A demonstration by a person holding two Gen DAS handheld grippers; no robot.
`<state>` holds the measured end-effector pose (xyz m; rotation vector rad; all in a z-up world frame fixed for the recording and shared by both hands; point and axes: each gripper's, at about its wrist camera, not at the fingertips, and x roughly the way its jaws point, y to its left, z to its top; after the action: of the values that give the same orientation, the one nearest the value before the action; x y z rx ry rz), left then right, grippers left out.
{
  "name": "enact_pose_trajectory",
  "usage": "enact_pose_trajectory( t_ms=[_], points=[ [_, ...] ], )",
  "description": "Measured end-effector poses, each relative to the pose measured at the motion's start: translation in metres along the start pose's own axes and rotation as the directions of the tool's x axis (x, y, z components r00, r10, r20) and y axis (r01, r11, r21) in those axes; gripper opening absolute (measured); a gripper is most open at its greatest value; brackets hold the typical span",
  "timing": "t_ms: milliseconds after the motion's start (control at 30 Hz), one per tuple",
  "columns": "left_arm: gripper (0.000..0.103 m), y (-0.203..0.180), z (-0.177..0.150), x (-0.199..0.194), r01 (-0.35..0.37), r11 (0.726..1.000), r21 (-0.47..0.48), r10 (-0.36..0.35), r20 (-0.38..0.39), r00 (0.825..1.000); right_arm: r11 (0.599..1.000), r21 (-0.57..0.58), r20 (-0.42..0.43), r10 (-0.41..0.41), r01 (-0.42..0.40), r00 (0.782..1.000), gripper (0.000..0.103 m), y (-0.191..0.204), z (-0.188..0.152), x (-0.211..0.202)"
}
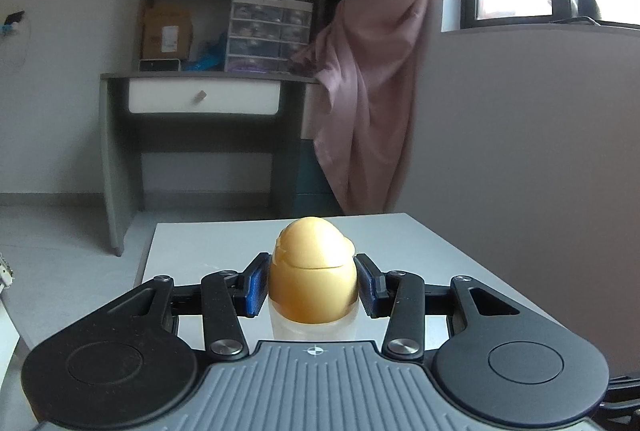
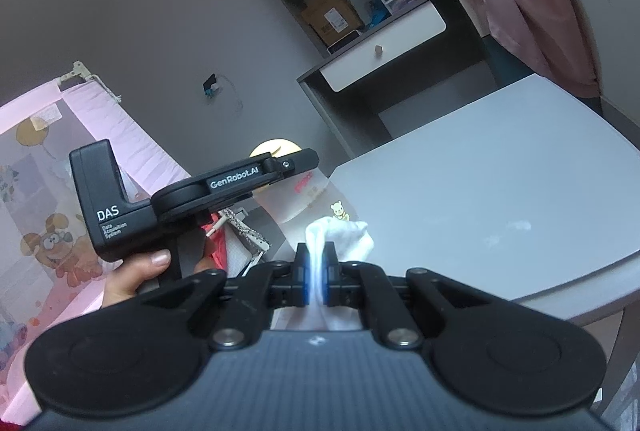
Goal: Clean container
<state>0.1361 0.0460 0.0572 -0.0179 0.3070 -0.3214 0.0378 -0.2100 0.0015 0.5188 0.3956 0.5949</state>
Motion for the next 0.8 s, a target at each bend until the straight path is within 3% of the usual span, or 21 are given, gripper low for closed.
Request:
enact_pose_trajectory(
  t_ms=[333,367,467,500,633,800],
  points=[
    [0.052,0.003,-0.001,-0.002,0.071,0.995,0.070,-0.073,0.027,0.997,1.000,-0.011,-0.004,-0.006,0.006,1.000,0.006,0.003,0.000,0.000],
    [0.059,0.005,0.000,-0.002,0.090,0.993,0.077,-0.093,0.035,0.995,1.000,-0.012,-0.005,-0.006,0.006,1.000,0.006,0.004,0.000,0.000],
    [0.094,0.016,-0.004,-0.008,0.155,0.983,0.102,-0.162,0.072,0.984,1.000,-0.017,-0.007,-0.008,0.008,1.000,0.006,0.005,0.000,0.001],
    [0.099,0.020,-0.004,-0.009,0.179,0.976,0.121,-0.191,0.089,0.978,1.000,-0.019,-0.008,-0.009,0.009,1.000,0.006,0.006,0.000,0.001],
    [0.100,0.038,-0.008,-0.006,0.316,0.923,0.218,-0.342,0.094,0.935,1.000,-0.024,-0.015,-0.011,0.010,1.000,0.006,0.008,0.001,0.003],
    [0.100,0.062,-0.016,0.012,0.513,0.796,0.323,-0.556,0.053,0.830,0.999,-0.046,-0.032,-0.026,0.024,0.999,0.006,0.015,0.002,0.006]
  ],
)
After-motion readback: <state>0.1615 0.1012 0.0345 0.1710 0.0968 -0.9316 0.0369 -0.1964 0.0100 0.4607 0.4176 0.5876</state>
